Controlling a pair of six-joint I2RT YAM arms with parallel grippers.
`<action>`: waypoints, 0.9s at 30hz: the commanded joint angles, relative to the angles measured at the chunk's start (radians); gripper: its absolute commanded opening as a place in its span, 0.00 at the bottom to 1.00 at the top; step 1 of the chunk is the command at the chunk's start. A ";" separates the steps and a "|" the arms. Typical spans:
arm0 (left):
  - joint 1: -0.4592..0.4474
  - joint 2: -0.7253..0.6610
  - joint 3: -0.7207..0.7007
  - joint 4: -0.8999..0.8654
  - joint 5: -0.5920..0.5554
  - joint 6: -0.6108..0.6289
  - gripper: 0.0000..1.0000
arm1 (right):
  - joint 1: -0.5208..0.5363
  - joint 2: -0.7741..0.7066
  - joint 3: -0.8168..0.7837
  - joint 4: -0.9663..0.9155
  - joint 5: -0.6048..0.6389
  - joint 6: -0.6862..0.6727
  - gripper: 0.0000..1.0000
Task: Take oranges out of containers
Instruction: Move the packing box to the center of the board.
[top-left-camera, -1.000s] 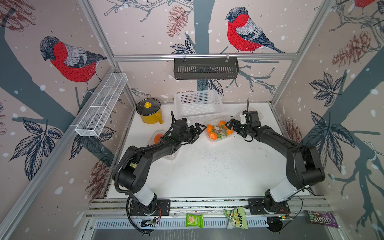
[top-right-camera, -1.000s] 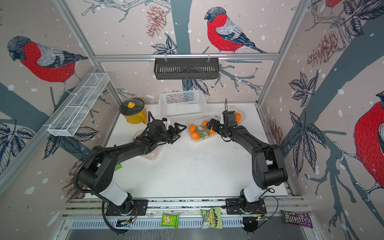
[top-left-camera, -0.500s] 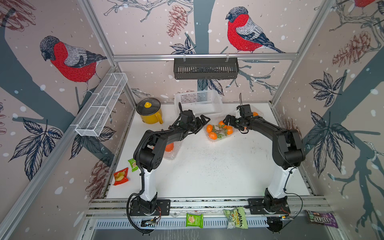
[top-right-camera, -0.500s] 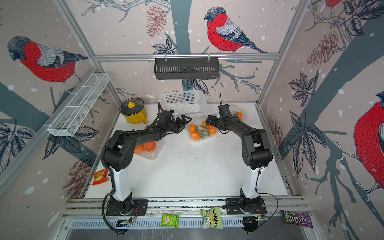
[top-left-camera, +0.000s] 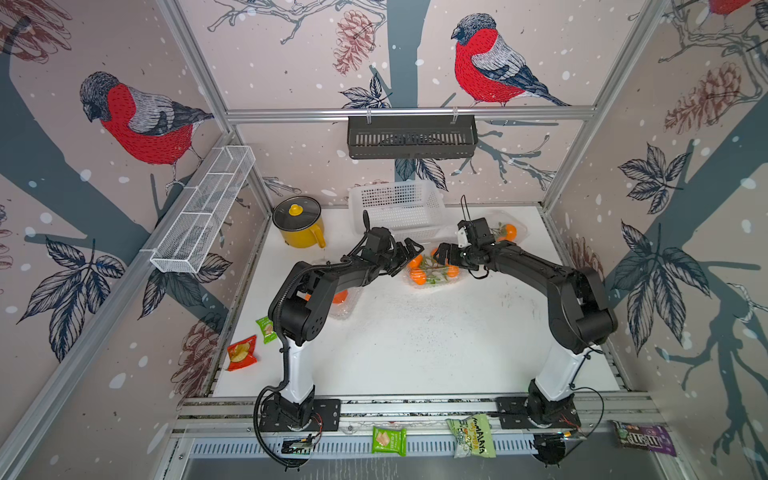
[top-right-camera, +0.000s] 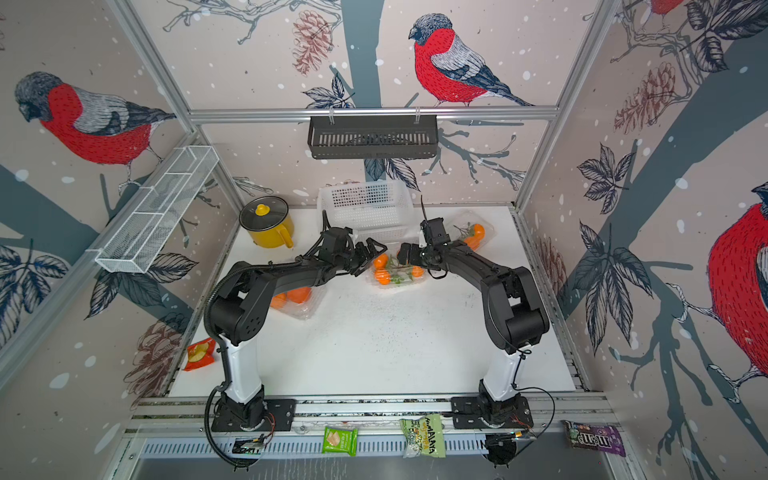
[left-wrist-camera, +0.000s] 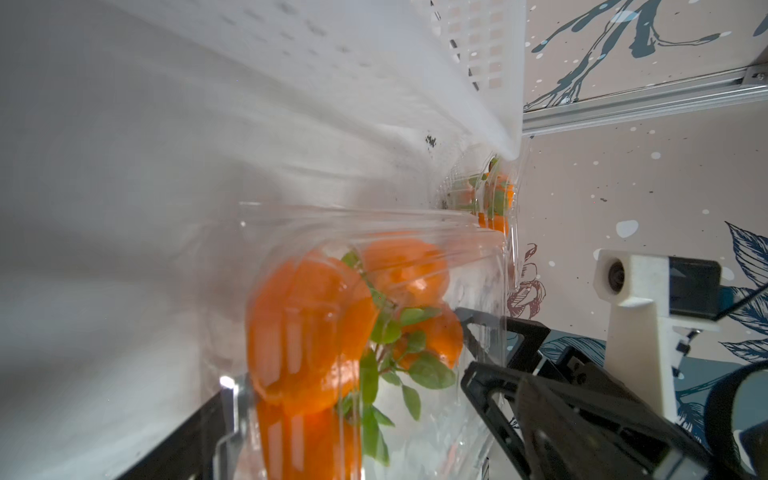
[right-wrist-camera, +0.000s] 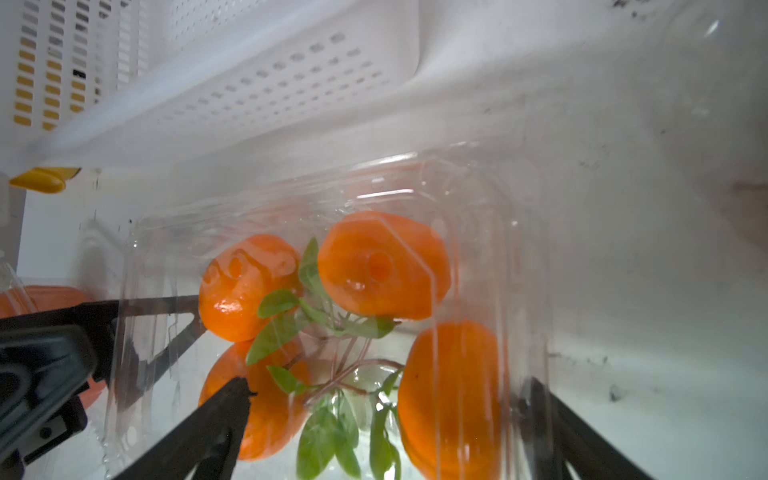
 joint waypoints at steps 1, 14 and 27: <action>0.001 -0.053 -0.043 -0.023 0.038 0.003 0.98 | 0.016 -0.057 -0.061 0.004 -0.009 0.040 1.00; 0.046 -0.191 -0.152 -0.100 0.040 0.036 0.98 | 0.007 -0.309 -0.176 -0.091 0.011 0.068 1.00; 0.046 -0.354 -0.295 -0.010 0.029 -0.018 0.98 | 0.177 -0.566 -0.486 0.221 -0.038 0.501 1.00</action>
